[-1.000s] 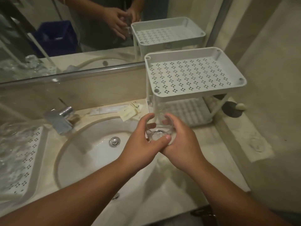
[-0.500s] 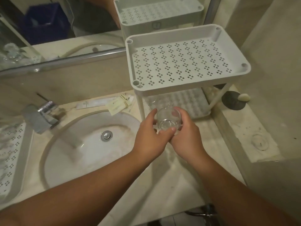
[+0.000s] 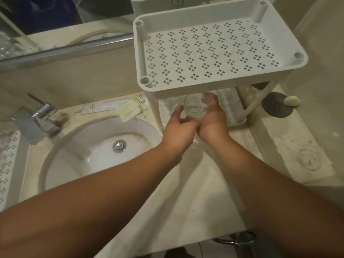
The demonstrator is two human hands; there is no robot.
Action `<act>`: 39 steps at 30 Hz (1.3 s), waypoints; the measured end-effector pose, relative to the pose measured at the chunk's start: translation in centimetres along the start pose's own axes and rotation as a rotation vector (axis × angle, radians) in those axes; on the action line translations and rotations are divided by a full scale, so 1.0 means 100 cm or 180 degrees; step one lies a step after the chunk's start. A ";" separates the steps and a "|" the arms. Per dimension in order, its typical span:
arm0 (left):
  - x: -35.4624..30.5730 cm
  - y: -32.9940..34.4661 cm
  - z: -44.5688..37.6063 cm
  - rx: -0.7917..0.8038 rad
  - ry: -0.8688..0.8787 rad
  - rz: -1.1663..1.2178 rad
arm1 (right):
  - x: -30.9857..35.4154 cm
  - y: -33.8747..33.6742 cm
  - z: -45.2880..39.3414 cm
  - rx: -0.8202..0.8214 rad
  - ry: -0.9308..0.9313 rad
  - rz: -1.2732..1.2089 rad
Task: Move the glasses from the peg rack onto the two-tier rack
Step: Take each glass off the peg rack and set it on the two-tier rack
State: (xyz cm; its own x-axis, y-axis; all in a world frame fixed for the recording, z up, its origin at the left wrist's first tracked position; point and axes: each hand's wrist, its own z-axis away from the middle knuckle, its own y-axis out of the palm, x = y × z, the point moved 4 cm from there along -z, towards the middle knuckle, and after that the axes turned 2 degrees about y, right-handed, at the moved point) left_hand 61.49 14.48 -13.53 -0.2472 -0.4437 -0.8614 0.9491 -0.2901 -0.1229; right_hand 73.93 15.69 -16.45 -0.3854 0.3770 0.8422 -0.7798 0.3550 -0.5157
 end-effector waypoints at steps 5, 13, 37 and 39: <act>-0.007 0.003 -0.015 0.0128 -0.0145 -0.0062 | -0.002 0.009 -0.024 0.0117 0.0223 0.0180; -0.013 0.006 -0.033 0.0142 -0.0390 0.0032 | -0.008 0.021 -0.048 0.0210 0.0135 0.0925; 0.004 0.014 -0.056 0.0167 -0.0507 0.0341 | -0.024 0.036 -0.063 -0.0035 -0.0130 0.0916; 0.004 0.013 -0.059 0.0156 -0.0502 0.0374 | -0.025 0.037 -0.069 -0.0028 -0.0110 0.1098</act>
State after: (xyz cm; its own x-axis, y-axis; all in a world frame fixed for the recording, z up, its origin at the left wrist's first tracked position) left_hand 63.76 18.95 -17.00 -0.1664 -0.6033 -0.7800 0.9635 -0.2676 0.0014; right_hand 75.37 21.95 -21.52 -0.6421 0.4469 0.6228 -0.5964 0.2191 -0.7722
